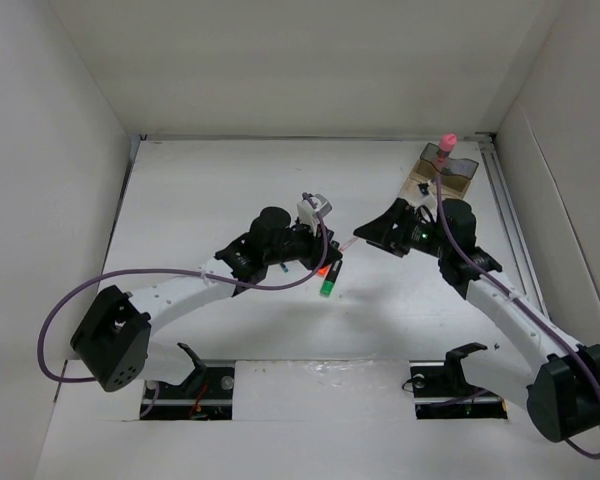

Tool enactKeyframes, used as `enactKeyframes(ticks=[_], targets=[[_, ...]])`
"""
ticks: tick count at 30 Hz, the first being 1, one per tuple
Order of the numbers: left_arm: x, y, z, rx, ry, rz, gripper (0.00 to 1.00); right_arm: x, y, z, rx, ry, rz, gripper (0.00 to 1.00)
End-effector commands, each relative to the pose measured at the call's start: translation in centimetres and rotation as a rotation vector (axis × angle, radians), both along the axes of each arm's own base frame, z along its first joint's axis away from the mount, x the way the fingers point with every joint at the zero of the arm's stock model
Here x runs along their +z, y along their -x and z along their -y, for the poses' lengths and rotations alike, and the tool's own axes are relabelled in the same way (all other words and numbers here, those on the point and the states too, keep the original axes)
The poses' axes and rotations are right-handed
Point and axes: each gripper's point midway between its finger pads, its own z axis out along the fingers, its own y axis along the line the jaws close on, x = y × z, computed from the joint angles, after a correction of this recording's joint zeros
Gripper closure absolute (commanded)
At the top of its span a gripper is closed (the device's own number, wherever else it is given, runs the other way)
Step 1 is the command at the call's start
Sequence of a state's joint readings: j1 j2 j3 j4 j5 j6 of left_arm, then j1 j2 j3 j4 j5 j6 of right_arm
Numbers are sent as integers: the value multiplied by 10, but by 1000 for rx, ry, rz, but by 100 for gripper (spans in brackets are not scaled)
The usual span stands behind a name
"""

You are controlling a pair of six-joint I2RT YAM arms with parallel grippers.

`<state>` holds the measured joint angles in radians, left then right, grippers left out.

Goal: Sort the stationery into containers
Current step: Place the pen in the storage box.

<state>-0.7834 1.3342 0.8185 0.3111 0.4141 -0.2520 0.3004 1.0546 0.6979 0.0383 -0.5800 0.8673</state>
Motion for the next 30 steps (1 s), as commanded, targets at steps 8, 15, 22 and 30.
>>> enactKeyframes(ticks=[8,15,22,30], targets=[[24,2,13,-82,52,55,100,-3,0,-6,-1,-19,23,44],[19,5,9,-88,33,62,100,-2,-9,-10,-7,-21,19,60],[17,5,11,-101,25,61,100,-11,-12,-10,-19,-23,6,68],[18,1,8,-70,26,70,96,-9,-13,-6,-25,-42,-11,93]])
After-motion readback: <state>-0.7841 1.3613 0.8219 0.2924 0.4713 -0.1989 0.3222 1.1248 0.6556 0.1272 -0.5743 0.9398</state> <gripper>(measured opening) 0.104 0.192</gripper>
